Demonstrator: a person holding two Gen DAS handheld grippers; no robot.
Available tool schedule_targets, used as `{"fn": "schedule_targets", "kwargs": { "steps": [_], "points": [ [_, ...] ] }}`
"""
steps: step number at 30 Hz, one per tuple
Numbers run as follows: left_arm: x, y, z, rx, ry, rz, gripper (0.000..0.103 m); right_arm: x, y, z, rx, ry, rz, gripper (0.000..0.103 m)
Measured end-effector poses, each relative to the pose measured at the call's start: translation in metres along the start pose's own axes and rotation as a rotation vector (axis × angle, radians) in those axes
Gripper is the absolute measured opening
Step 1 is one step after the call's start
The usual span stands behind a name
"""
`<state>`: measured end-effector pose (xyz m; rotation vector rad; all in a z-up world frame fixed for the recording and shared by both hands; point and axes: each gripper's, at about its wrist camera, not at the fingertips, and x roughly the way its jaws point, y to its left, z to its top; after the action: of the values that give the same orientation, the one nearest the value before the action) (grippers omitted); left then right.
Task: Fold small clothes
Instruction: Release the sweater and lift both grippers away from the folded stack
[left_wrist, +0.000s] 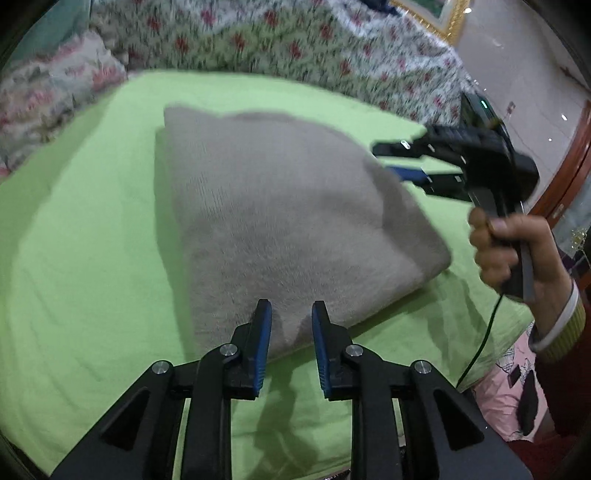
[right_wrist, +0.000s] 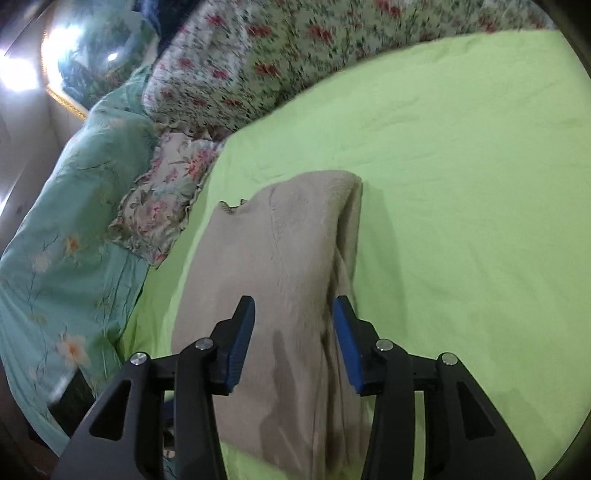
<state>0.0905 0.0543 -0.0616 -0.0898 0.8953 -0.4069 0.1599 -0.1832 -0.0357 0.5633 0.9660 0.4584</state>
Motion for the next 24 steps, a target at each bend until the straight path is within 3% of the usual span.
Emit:
{"fn": "schedule_targets", "kwargs": {
  "steps": [1, 2, 5, 7, 10, 14, 15, 19, 24],
  "points": [
    [0.006, 0.001, -0.001, -0.008, 0.010, -0.003, 0.023, 0.016, -0.002, 0.005, 0.003, 0.036, -0.011, 0.044],
    [0.011, 0.002, -0.001, -0.016, 0.016, -0.001, 0.023, 0.023, -0.001, 0.008, -0.003, 0.046, -0.013, 0.017],
    [0.015, -0.003, 0.005, -0.012, 0.016, -0.029, 0.032, 0.018, 0.011, 0.017, -0.070, -0.023, -0.038, 0.009],
    [0.022, -0.007, 0.007, -0.008, 0.023, -0.038, 0.043, 0.017, 0.015, 0.022, -0.114, -0.042, -0.087, 0.009],
    [0.026, -0.019, 0.004, 0.049, 0.018, 0.007, 0.048, 0.038, 0.004, 0.015, -0.126, 0.024, -0.166, 0.010],
    [0.013, -0.025, 0.004, 0.070, 0.015, 0.011, 0.048, 0.016, -0.007, 0.010, -0.053, -0.036, -0.155, 0.028],
    [0.008, -0.023, 0.006, 0.060, 0.008, 0.001, 0.048, 0.003, -0.003, 0.008, -0.055, -0.065, -0.166, 0.028],
    [-0.018, -0.007, 0.025, 0.006, -0.074, -0.018, 0.048, -0.031, 0.029, -0.005, -0.106, -0.115, -0.094, 0.028],
    [-0.016, 0.024, 0.058, -0.097, -0.135, -0.061, 0.048, -0.022, 0.061, -0.027, -0.191, -0.059, -0.029, 0.028]
  ]
}}
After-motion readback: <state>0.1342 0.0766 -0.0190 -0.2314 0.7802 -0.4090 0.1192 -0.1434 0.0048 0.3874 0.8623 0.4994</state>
